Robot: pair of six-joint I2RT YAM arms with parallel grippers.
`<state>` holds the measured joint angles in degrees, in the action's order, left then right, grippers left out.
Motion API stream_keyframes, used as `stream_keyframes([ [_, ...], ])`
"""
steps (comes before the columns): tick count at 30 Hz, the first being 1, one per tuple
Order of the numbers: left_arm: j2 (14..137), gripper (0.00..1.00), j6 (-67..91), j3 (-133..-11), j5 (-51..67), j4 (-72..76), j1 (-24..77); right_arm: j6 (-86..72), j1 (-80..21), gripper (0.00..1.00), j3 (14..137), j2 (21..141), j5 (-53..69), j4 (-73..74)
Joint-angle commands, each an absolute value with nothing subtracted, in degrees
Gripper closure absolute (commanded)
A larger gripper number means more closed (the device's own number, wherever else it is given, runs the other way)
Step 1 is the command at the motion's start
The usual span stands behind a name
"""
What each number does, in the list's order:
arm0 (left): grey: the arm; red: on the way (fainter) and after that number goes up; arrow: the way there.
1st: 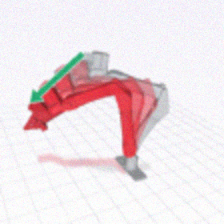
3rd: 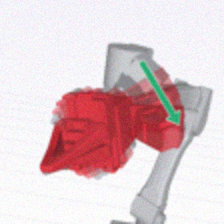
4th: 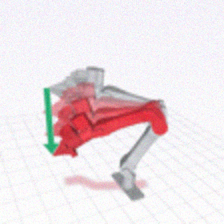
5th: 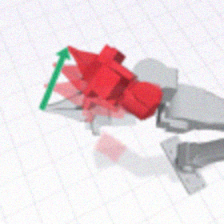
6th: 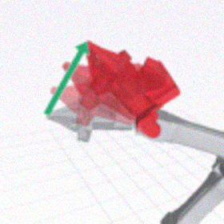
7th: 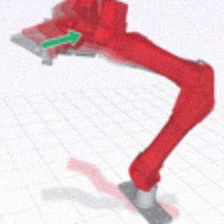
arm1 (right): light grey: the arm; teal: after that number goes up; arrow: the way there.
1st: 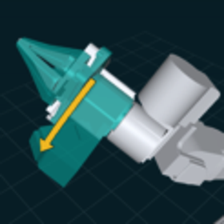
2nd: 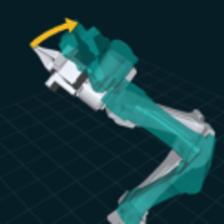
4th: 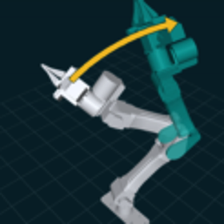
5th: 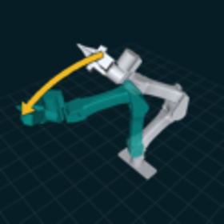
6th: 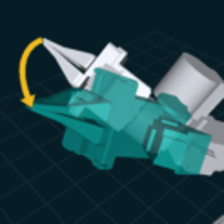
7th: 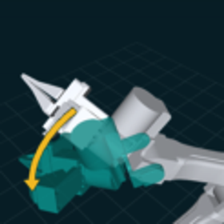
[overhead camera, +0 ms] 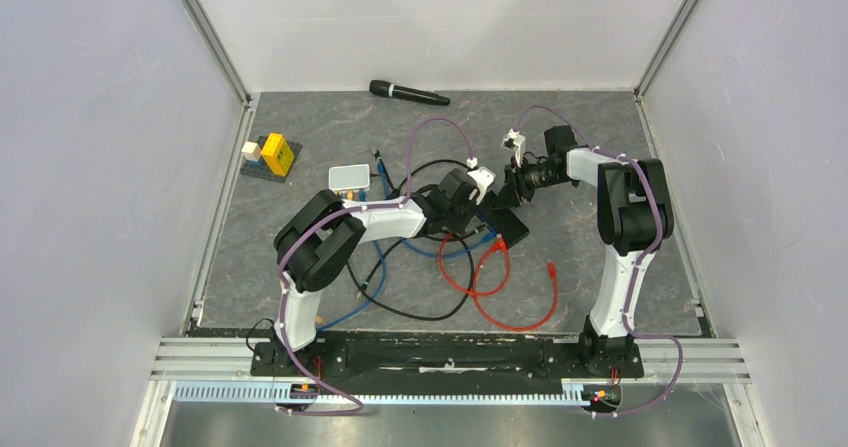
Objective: Insert the plug into the switch port
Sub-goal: Insert the connector into the switch port.
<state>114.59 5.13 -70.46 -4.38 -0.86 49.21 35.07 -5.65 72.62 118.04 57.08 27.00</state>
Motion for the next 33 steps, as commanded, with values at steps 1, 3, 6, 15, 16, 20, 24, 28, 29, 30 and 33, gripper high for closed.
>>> stream_keyframes([
  [1, 118.8, 0.98, 6.1, -76.4, -1.8, 24.9, 49.3, 38.9, -14.1, 0.59, 67.2, 123.3, 61.1, 39.1],
  [3, 119.1, 0.98, 5.6, -76.5, -1.7, 26.9, 49.3, 38.9, -14.3, 0.59, 67.4, 123.6, 61.4, 39.3],
  [6, 120.2, 0.98, 6.8, -78.0, -2.0, 28.0, 49.3, 38.4, -15.2, 0.60, 68.3, 124.4, 61.3, 39.7],
  [15, 122.3, 0.98, 7.6, -79.3, -0.3, 40.3, 49.5, 38.1, -17.6, 0.60, 66.4, 125.7, 63.6, 39.6],
  [16, 122.6, 0.98, 7.8, -79.7, -0.3, 40.7, 49.6, 38.0, -17.9, 0.60, 66.2, 125.8, 63.6, 39.6],
  [20, 124.7, 0.98, 10.0, -80.7, 3.4, 45.8, 49.3, 37.1, -19.0, 0.61, 66.0, 126.5, 63.4, 39.2],
  [24, 127.2, 0.98, 11.7, -82.4, 8.1, 50.6, 49.4, 36.9, -19.3, 0.60, 66.1, 127.0, 63.5, 39.2],
  [28, 128.3, 0.98, 11.9, -81.7, 14.3, 55.8, 49.0, 40.7, -19.4, 0.61, 66.6, 126.5, 64.1, 42.5],
  [29, 128.5, 0.98, 12.4, -81.3, 15.8, 56.7, 48.9, 40.7, -19.4, 0.61, 66.9, 126.3, 63.8, 42.6],
  [30, 128.7, 0.98, 13.3, -81.0, 17.2, 57.5, 48.6, 40.5, -19.4, 0.61, 67.4, 126.4, 63.4, 42.5],
  [33, 128.1, 0.98, 14.7, -78.4, 16.8, 59.4, 48.4, 38.7, -18.4, 0.59, 69.7, 126.4, 62.2, 41.6],
])
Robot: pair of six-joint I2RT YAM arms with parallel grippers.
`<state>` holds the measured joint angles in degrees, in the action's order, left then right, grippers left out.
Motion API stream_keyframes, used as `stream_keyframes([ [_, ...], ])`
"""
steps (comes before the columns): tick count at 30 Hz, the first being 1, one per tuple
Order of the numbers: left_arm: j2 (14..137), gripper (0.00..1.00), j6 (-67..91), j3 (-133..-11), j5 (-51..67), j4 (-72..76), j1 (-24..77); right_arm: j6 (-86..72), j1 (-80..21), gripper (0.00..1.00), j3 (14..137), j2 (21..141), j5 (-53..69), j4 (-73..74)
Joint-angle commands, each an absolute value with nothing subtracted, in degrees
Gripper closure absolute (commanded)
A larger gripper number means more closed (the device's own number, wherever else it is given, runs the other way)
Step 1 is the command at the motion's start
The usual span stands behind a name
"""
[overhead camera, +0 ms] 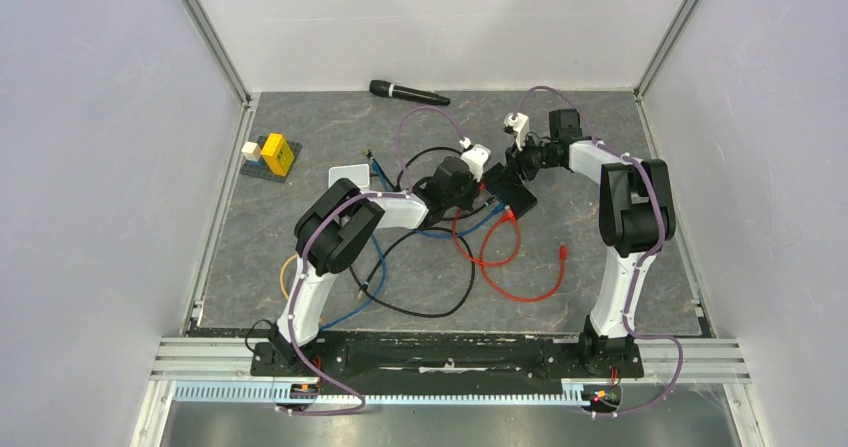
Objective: Insert the plug into the switch port
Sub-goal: Insert the connector into the switch port, then reset both arms
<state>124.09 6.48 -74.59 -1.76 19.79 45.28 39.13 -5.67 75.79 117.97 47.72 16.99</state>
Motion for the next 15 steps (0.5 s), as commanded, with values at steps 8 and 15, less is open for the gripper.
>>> stream_keyframes([
  [8, 122.2, 0.86, 12.7, -68.7, 13.8, 58.8, 46.8, 18.1, -6.7, 0.44, 79.9, 125.2, 48.6, 30.1],
  [15, 116.5, 0.51, 10.5, -64.3, 15.1, 56.3, 45.6, 9.2, -1.3, 0.02, 93.0, 121.8, 41.7, 27.1],
])
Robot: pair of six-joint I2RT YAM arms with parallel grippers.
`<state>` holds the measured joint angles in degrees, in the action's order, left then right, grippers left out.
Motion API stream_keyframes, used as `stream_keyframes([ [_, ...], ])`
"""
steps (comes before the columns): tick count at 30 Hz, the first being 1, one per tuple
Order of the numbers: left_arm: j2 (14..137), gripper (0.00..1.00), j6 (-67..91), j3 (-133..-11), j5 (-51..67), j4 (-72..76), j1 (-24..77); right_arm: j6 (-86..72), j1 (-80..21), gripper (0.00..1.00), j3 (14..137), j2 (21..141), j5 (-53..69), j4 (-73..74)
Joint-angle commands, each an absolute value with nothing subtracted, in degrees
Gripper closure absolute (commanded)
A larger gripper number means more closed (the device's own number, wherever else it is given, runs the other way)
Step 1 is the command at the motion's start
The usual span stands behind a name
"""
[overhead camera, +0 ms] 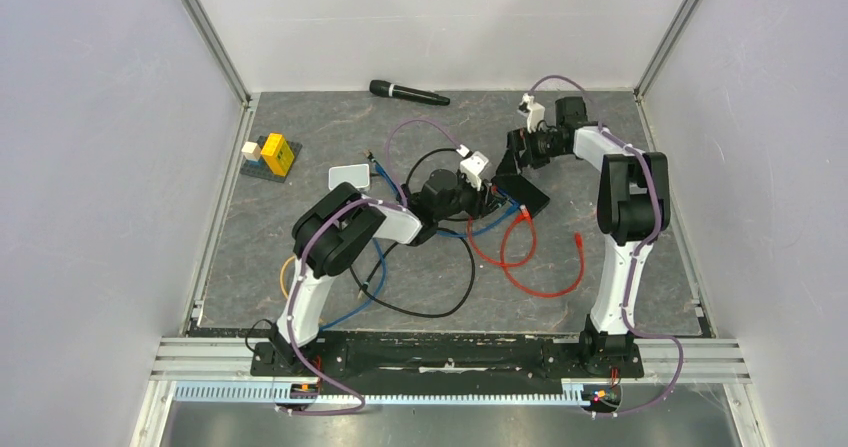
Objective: Insert the plug into the switch port
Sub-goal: Reset both arms
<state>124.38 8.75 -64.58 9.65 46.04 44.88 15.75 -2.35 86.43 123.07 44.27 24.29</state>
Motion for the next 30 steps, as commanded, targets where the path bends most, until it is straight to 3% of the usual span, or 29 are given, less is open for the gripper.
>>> stream_keyframes([
  [1, 115.7, 0.48, 10.2, -64.2, 15.3, 55.4, 45.5, 9.4, -1.1, 0.02, 93.9, 120.9, 41.2, 27.4],
  [4, 112.0, 0.41, 9.1, -64.4, 14.0, 50.2, 44.9, 9.1, -1.2, 0.02, 93.4, 116.4, 38.2, 27.6],
  [6, 109.1, 0.28, 8.8, -64.8, 13.1, 45.8, 44.4, 8.0, -1.1, 0.02, 92.0, 112.8, 35.7, 27.8],
  [7, 107.3, 0.27, 8.6, -65.2, 12.6, 42.4, 44.0, 7.2, -1.1, 0.02, 91.1, 110.8, 33.9, 28.1],
  [13, 95.7, 0.24, 4.1, -70.9, 8.6, 15.4, 41.9, 1.2, -2.7, 0.02, 78.2, 95.4, 26.5, 24.6],
  [17, 86.6, 0.23, 1.8, -69.9, -2.1, 3.2, 41.9, -2.5, -8.2, 0.02, 69.1, 83.9, 10.8, 22.9],
  [22, 72.3, 0.22, 2.3, -63.5, -10.8, -4.6, 41.6, -4.5, -16.8, 0.02, 56.2, 70.0, -2.8, 17.0],
  [30, 48.4, 0.21, 6.2, -47.6, -9.1, -12.1, 41.5, -9.4, -17.6, 0.02, 41.9, 50.1, -5.9, 14.4],
])
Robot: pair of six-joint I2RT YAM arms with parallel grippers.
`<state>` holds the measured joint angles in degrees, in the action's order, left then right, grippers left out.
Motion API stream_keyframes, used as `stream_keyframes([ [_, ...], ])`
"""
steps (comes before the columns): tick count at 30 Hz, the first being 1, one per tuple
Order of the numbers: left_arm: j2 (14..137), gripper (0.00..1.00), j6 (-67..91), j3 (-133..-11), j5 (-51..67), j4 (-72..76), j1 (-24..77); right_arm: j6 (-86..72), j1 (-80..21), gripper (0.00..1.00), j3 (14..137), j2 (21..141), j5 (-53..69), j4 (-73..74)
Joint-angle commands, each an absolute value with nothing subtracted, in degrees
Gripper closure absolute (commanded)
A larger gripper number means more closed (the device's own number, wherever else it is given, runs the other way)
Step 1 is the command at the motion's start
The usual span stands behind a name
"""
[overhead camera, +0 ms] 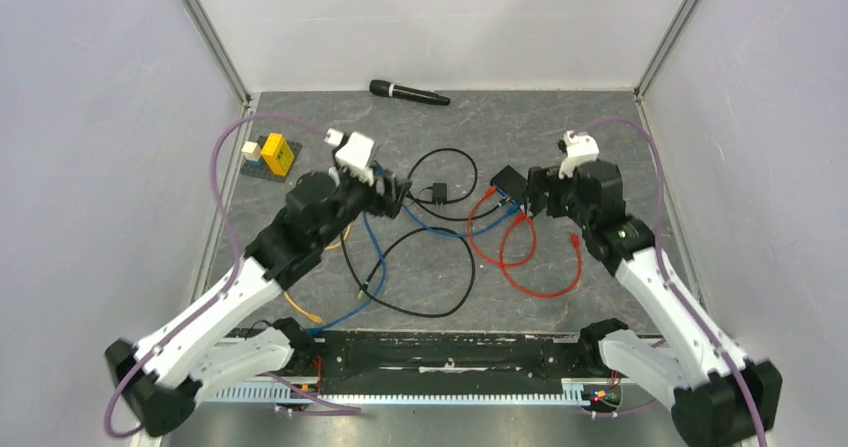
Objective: Insert the plug into the switch port
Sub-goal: Reset both arms
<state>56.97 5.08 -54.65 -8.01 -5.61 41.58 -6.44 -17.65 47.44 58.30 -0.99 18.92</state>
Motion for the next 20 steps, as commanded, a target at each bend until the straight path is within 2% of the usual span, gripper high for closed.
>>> stream_keyframes([
  [1, 45.7, 0.21, 6.8, -45.7, -8.9, -11.9, 41.5, -9.4, -17.6, 0.02, 40.1, 47.6, -5.8, 14.1],
  [8, 33.6, 0.19, 14.3, -36.4, -12.4, -8.0, 41.5, -9.9, -17.6, 0.02, 33.5, 38.2, -4.7, 13.5],
  [20, 33.6, 0.19, 15.5, -36.6, -13.8, -9.5, 41.5, -9.2, -17.6, 0.02, 34.0, 36.6, -3.7, 13.4],
])
